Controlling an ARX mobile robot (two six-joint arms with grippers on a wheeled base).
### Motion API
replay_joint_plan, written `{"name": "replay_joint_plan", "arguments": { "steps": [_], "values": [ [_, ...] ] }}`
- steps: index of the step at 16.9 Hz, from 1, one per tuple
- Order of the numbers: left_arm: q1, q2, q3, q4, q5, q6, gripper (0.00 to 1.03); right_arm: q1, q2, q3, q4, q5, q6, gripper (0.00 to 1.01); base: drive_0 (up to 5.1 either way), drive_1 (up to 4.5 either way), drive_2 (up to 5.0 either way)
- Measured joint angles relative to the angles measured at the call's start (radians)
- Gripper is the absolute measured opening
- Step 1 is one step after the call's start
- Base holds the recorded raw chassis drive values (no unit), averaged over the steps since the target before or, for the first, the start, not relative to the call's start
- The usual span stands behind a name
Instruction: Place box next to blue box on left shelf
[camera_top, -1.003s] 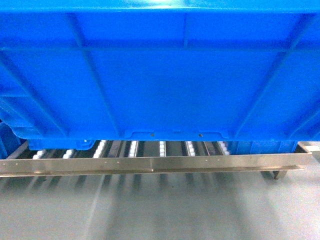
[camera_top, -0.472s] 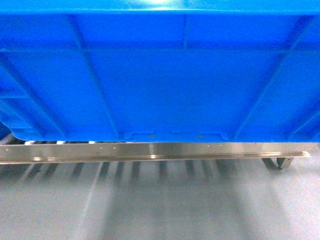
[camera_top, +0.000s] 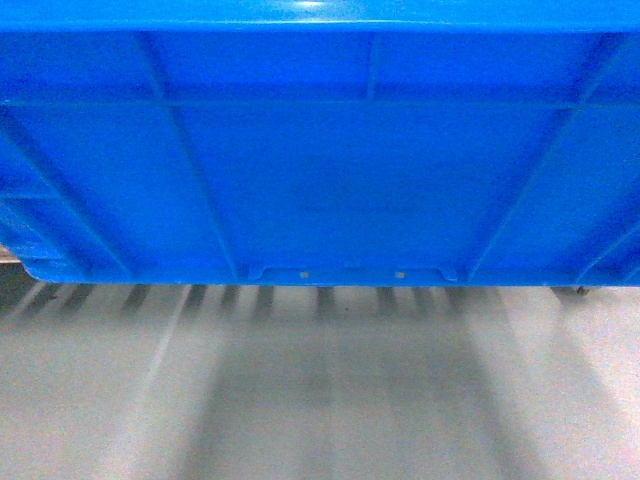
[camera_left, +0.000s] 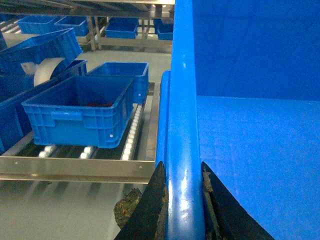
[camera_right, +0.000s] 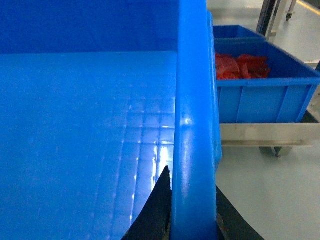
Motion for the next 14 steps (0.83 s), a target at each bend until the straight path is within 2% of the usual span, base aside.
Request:
{"name": "replay_joint_plan", "arguments": {
  "steps": [14],
  "values": [
    [0.000, 0.001, 0.000, -0.001, 0.000, 0.000, 0.11, 0.000, 0.000, -0.002, 0.000, 0.000, 0.000, 0.08, 0.0, 0.00, 0.0]
  ]
}}
